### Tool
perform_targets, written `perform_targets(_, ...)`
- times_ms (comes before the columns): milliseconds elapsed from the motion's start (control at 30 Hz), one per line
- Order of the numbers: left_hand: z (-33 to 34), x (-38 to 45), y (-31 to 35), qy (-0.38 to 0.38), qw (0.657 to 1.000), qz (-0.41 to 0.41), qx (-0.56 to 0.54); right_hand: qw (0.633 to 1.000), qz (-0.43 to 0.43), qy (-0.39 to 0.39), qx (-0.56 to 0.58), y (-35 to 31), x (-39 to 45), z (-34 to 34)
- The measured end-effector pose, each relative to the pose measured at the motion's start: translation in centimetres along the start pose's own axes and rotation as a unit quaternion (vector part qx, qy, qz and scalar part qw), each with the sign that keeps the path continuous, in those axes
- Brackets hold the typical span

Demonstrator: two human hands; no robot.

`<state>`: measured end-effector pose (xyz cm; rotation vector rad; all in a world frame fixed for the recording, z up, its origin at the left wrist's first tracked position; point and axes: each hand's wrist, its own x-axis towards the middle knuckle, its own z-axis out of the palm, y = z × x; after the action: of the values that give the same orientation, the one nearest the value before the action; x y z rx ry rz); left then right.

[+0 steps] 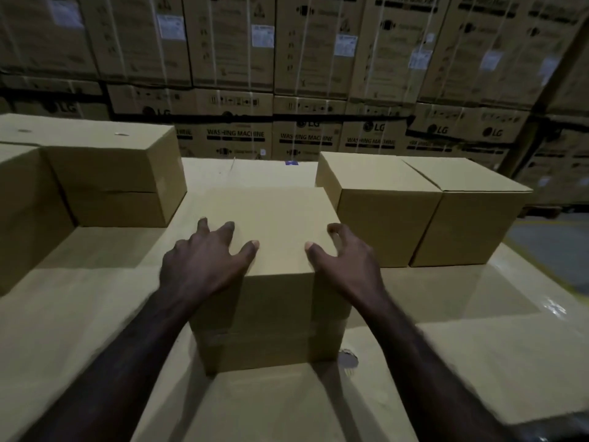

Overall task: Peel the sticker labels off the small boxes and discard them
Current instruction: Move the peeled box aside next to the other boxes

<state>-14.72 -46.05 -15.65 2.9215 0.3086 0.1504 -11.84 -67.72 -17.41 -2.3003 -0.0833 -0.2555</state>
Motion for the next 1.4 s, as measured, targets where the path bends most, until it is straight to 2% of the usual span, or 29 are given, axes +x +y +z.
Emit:
perform_targets(167, -1.3, -1.0, 1.2, 0.057, 0.998, 0.012, 0.008, 1.0, -0.01, 0.006, 0.019, -0.1, -0.3, -1.3)
perform_targets(367, -4.8, -4.3, 7.0, 0.096, 0.992, 0.074, 0.025, 1.0, 0.015, 0.016, 0.021, 3.1, -2.6, -7.4)
perform_targets(533, -3.4, -6.2, 15.9, 0.113, 0.98, 0.165, -0.004, 0.996, 0.052, 0.065, 0.011, 8.8, -4.0, -15.8)
perform_targets(767, 1.7, -5.5, 32.5, 0.14, 0.954, 0.253, -0.076, 0.985, 0.071, 0.156, -0.011, 19.5, -1.6, -28.4)
perform_targets(1033, 5.5, -3.7, 44.4, 0.149, 0.957, 0.246, -0.048, 0.988, 0.065, 0.142, -0.003, 28.6, 3.9, -36.0)
perform_targets(1400, 9.1, -2.9, 50.2, 0.102, 0.969, 0.224, -0.03, 0.992, 0.04, 0.116, 0.003, 35.7, 8.1, -38.4)
